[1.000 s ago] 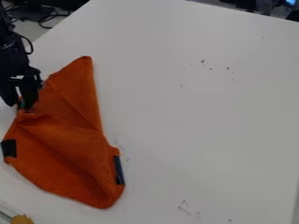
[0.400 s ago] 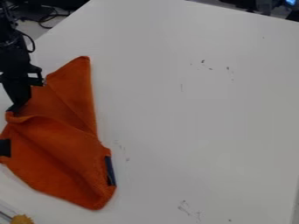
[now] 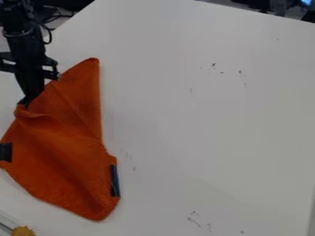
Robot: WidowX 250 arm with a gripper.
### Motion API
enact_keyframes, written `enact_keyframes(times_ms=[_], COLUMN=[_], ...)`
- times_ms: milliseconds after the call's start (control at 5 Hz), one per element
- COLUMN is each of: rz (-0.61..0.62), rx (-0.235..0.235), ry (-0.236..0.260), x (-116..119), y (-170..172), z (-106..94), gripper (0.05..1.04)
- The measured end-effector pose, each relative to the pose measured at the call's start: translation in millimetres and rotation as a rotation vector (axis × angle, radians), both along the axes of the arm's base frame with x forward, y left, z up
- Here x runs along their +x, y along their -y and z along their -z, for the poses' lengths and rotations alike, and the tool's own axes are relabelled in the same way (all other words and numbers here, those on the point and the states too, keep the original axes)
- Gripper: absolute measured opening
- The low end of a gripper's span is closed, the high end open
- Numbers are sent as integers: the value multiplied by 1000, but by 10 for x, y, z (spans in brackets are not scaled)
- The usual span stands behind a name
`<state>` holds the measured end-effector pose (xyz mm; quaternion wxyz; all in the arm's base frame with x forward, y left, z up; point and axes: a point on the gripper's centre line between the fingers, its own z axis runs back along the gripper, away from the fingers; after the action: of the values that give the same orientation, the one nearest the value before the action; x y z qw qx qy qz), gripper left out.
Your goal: Unfold the cloth from bottom left to top right
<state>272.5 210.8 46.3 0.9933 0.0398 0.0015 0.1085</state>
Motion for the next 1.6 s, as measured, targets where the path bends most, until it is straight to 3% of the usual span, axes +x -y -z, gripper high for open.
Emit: enact_keyframes(times_ms=[400, 800, 1000, 1400, 1600], rz=[88, 204, 255, 331, 307], rx=[37, 32, 21, -51, -94], ry=[65, 225, 282, 283, 262], x=[325, 865, 1054, 1368, 1434], y=[402, 1021, 1216, 1588, 1634], z=[-209, -390, -500, -367, -179], gripper=[55, 55, 55, 55, 55])
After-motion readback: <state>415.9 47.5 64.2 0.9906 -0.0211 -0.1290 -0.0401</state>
